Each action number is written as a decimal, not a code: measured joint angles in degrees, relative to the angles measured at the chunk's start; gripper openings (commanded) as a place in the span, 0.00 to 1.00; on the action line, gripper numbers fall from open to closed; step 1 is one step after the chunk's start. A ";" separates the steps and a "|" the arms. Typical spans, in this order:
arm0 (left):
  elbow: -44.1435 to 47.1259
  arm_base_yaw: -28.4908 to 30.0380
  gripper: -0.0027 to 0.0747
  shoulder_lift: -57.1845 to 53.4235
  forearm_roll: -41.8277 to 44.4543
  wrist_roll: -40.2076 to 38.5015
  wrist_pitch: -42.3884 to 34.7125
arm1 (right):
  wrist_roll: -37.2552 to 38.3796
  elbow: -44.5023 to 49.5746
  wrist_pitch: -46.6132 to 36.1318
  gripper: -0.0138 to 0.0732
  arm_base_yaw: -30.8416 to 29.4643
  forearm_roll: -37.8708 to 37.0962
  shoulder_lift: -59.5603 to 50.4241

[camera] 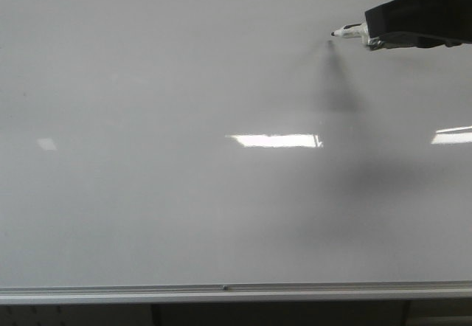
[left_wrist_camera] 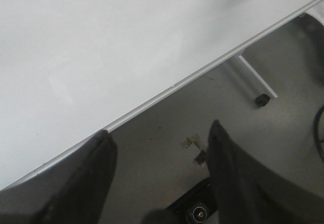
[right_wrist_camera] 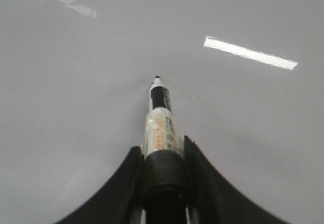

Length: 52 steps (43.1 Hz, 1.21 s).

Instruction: Write number 2 on whiteboard

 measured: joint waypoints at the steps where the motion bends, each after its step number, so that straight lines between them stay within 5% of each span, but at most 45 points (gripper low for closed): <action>1: 0.00 0.00 0.53 0.00 0.00 0.00 0.00 | 0.00 -0.09 -0.01 0.20 0.00 0.00 0.31; 52: 0.00 0.00 0.53 0.00 -0.09 0.00 0.00 | 0.00 -0.81 13.25 0.20 -5.95 0.10 3.16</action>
